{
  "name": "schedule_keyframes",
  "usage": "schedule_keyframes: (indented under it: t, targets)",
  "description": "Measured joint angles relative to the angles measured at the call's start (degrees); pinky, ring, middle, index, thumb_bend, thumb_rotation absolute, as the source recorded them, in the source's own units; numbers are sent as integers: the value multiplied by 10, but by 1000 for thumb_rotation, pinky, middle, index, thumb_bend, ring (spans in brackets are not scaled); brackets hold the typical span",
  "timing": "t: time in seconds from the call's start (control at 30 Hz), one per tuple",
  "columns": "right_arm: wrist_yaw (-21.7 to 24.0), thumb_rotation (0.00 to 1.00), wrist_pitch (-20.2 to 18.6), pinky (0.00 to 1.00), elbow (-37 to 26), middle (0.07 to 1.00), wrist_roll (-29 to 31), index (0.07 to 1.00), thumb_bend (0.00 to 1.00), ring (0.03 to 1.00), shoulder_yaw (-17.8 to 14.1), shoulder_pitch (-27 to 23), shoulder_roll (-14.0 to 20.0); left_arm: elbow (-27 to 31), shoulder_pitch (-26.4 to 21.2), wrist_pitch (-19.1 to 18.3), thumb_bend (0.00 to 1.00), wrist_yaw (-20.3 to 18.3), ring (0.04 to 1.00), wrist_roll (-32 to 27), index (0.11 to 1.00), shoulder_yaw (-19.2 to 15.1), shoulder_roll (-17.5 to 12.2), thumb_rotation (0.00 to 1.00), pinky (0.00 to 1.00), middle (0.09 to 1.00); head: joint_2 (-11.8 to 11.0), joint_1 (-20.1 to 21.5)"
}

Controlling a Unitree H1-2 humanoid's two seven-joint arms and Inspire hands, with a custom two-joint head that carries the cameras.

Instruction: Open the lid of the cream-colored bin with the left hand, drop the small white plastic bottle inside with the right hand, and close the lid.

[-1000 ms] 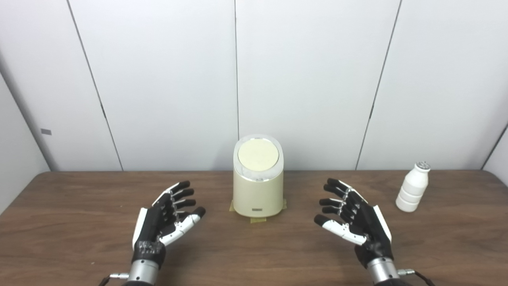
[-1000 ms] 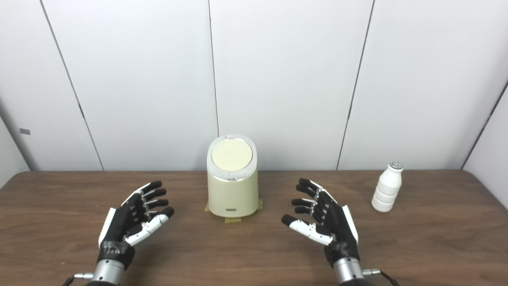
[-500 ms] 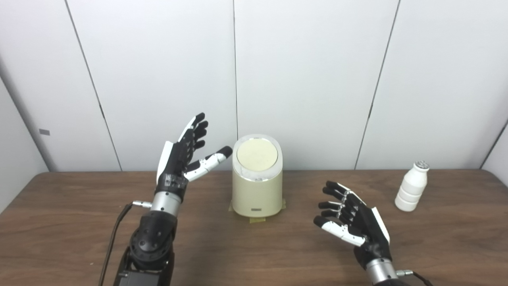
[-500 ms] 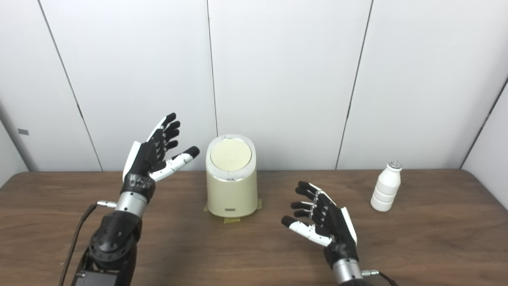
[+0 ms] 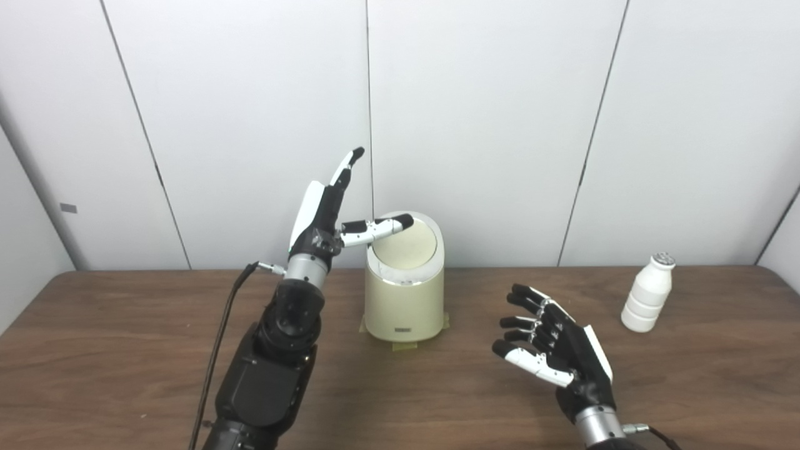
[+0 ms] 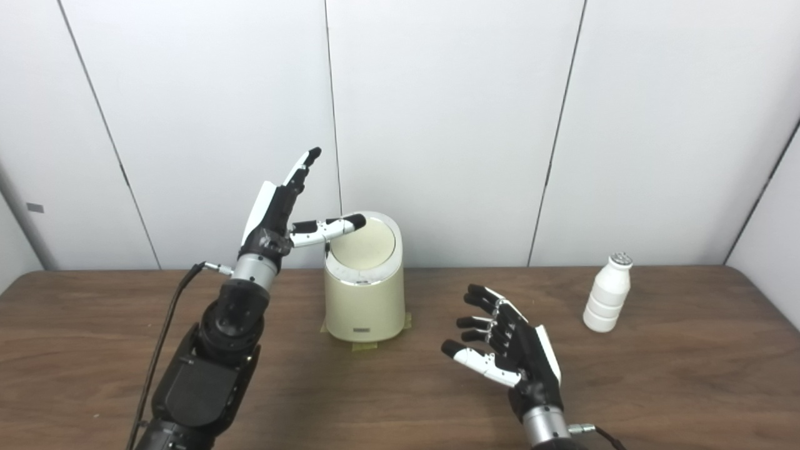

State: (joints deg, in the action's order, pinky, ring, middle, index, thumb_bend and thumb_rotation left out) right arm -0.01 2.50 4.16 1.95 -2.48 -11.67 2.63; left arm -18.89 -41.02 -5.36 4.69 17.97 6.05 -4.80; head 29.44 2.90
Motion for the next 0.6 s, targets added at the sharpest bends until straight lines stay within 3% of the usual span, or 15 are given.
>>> schedule_keyframes:
  t: [0.13, 0.3, 0.6]
  targets:
    - [0, 217, 0, 577, 0, 794, 0, 772, 841, 640, 0, 0, 0, -28, 0, 1, 898, 5, 1000, 19, 1000, 9, -3, 173, 997, 1000, 1, 0]
    - [0, 218, 0, 567, 0, 794, 0, 770, 834, 645, 0, 0, -1, -44, -7, -1, 904, 13, 1000, 39, 1000, 18, -9, 145, 956, 1000, 3, 1]
    - [-1, 222, 0, 537, 0, 798, -3, 770, 825, 635, 2, -1, -1, -49, -17, -2, 901, 9, 1000, 58, 1000, 37, -22, 87, 982, 1000, 4, 2]
